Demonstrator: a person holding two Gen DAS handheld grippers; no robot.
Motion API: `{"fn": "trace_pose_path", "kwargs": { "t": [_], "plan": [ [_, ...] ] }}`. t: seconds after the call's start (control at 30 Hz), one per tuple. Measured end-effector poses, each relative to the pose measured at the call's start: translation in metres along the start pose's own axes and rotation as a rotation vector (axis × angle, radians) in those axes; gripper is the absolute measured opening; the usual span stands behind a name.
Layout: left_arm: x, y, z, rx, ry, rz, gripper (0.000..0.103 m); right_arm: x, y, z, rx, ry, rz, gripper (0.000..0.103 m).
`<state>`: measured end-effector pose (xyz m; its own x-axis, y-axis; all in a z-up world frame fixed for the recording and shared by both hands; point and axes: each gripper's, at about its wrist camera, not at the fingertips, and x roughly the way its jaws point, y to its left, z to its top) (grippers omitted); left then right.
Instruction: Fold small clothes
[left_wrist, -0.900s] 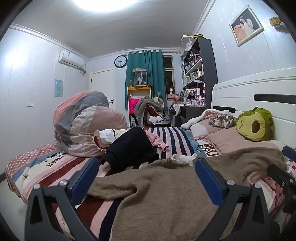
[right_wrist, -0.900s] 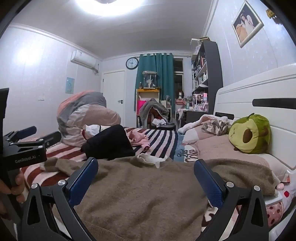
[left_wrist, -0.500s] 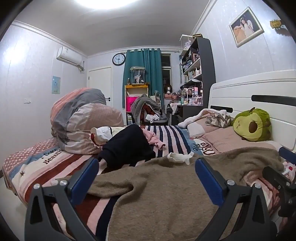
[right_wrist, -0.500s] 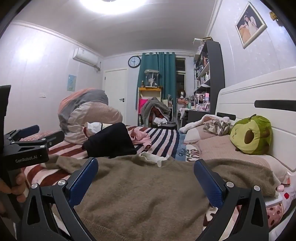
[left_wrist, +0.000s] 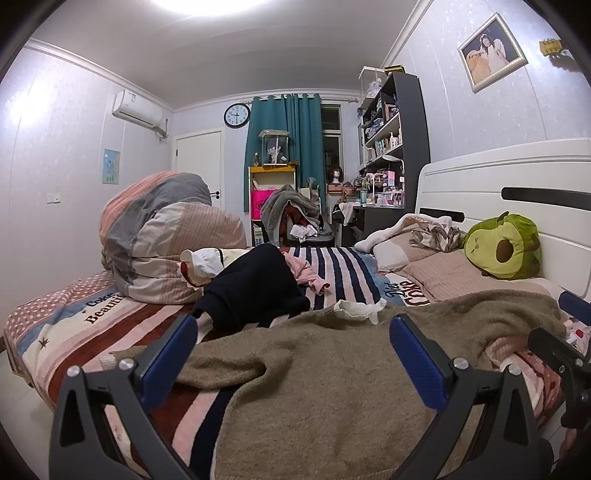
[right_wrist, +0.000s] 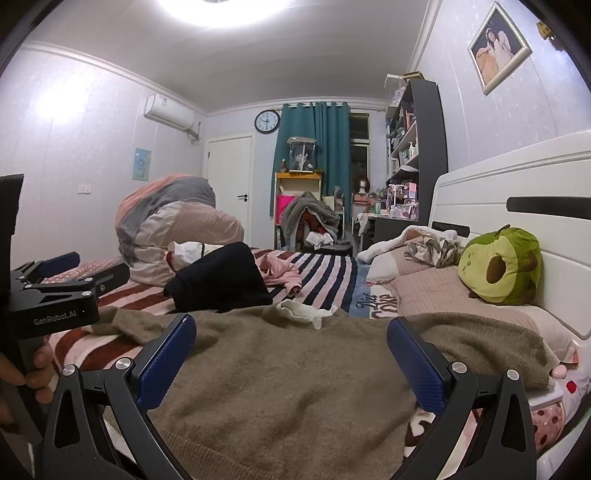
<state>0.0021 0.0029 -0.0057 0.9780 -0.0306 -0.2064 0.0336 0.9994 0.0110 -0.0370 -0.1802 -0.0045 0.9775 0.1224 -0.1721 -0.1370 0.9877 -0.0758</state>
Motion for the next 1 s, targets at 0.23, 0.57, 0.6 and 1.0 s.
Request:
{"fn": "trace_pose_path", "kwargs": {
  "t": [0.23, 0.57, 0.6, 1.0],
  "plan": [
    [-0.0003, -0.0007, -0.0011, 0.002, 0.0, 0.002, 0.102, 0.0002, 0.001, -0.002, 0.0, 0.002, 0.0, 0.102],
    [-0.0018, 0.0002, -0.0011, -0.003, 0.003, -0.004, 0.102, 0.0009, 0.0005, -0.002, 0.004, 0.005, 0.004, 0.102],
    [-0.0023, -0.0001, -0.003, -0.003, 0.002, -0.006, 0.102, 0.0004, 0.0014, -0.0019, 0.004, 0.003, 0.006, 0.102],
    [-0.0043, -0.0018, -0.0043, -0.002, 0.005, -0.023, 0.102, -0.0017, 0.0056, -0.0052, 0.01, 0.005, 0.015, 0.102]
  ]
}}
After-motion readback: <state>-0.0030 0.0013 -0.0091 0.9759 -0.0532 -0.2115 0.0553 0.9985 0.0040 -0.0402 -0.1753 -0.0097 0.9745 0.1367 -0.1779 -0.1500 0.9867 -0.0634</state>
